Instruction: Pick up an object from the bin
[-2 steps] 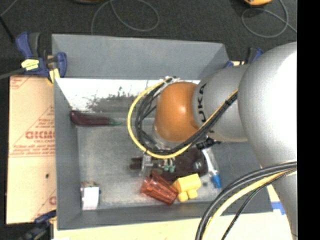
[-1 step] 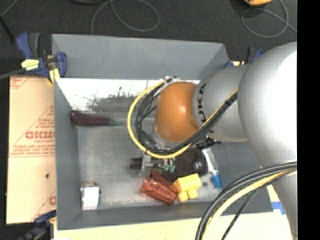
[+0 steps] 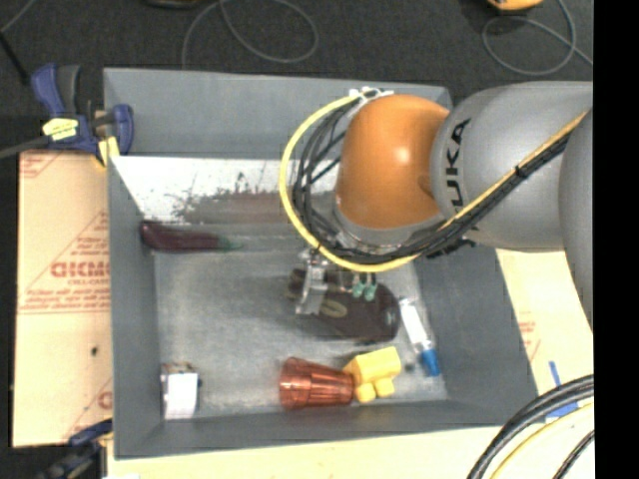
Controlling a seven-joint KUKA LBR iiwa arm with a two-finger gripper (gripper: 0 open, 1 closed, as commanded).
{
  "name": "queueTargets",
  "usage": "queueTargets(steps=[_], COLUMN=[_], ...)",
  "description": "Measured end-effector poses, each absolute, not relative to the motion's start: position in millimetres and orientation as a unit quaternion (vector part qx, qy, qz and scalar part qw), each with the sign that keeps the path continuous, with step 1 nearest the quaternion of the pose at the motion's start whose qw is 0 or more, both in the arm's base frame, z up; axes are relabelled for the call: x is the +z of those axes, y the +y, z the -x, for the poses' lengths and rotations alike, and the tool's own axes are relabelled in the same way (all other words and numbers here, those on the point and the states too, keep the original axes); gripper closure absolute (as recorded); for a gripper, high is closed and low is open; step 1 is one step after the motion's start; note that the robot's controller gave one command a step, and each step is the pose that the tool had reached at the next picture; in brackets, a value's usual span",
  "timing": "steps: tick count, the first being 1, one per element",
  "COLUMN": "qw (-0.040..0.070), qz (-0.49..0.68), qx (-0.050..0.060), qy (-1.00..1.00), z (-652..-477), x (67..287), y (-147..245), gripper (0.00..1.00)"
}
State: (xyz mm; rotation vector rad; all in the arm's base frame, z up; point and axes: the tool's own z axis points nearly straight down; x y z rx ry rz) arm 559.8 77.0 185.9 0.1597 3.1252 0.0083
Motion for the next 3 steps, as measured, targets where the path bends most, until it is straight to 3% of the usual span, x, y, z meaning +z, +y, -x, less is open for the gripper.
queueTargets(steps=[1,2,3], qw=[0.006,0.001,0.008], qz=[-0.051,-0.047,-0.021], qx=[0.003,0.002,0.002], qy=[0.999,0.999,1.0], z=[-559.8,-559.2,-571.1], x=[186,218,299], y=[77,82,99], gripper=[1.0,1.0,1.0])
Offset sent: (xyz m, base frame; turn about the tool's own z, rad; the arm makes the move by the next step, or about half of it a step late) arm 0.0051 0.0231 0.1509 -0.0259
